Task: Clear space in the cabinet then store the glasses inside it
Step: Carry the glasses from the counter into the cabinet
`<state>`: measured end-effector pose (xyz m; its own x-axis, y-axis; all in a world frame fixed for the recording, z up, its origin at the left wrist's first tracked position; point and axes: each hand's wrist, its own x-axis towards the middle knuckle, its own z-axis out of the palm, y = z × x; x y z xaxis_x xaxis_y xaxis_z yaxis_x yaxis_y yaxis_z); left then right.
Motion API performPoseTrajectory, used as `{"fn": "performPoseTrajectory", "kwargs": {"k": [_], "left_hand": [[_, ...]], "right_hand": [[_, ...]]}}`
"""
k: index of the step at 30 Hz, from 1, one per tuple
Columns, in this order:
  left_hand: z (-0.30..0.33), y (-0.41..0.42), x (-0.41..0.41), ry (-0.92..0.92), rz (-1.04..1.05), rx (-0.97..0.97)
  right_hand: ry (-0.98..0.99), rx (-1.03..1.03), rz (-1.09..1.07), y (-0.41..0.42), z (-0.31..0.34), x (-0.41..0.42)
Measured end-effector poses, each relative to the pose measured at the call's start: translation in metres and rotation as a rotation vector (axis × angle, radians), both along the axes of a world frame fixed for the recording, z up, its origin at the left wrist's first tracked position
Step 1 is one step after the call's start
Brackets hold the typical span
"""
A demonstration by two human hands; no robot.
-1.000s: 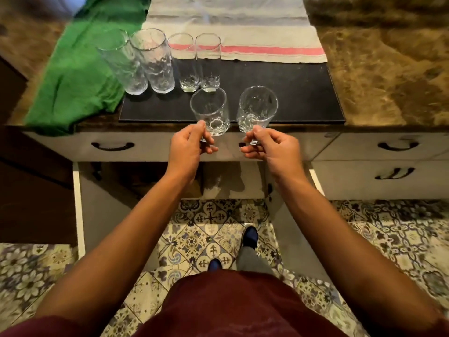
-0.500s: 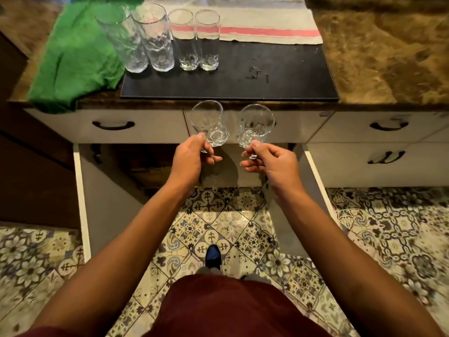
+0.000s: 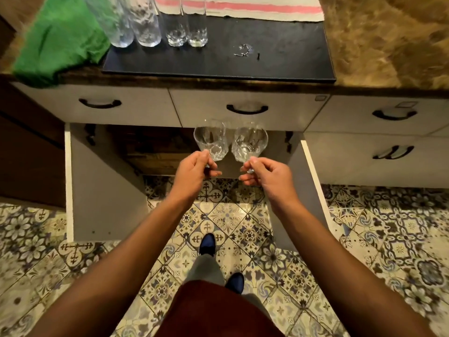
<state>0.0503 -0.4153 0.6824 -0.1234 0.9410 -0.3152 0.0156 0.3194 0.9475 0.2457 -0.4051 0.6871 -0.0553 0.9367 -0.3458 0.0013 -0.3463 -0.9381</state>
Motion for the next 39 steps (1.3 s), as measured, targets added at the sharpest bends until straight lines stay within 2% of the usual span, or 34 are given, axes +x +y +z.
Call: {"fn": "performPoseTrajectory", "kwargs": {"k": [10,21,31,39], "left_hand": [[-0.129,0.018,0.002,0.109,-0.002,-0.096],[-0.250,0.072,-0.003,0.065,-0.029,-0.163],[-0.417,0.127,-0.026,0.117,-0.095,-0.089],[-0.519,0.142,-0.038,0.150,-0.047,-0.111]], "right_hand": [[-0.001,-0.130,-0.018,0.021,-0.128,-0.011],[-0.052,-0.160,-0.032,0.062,-0.256,-0.008],[-0.019,-0.078,-0.056,0.116,-0.435,-0.012],[-0.020,-0.012,-0.018,0.133,-0.528,-0.007]]}}
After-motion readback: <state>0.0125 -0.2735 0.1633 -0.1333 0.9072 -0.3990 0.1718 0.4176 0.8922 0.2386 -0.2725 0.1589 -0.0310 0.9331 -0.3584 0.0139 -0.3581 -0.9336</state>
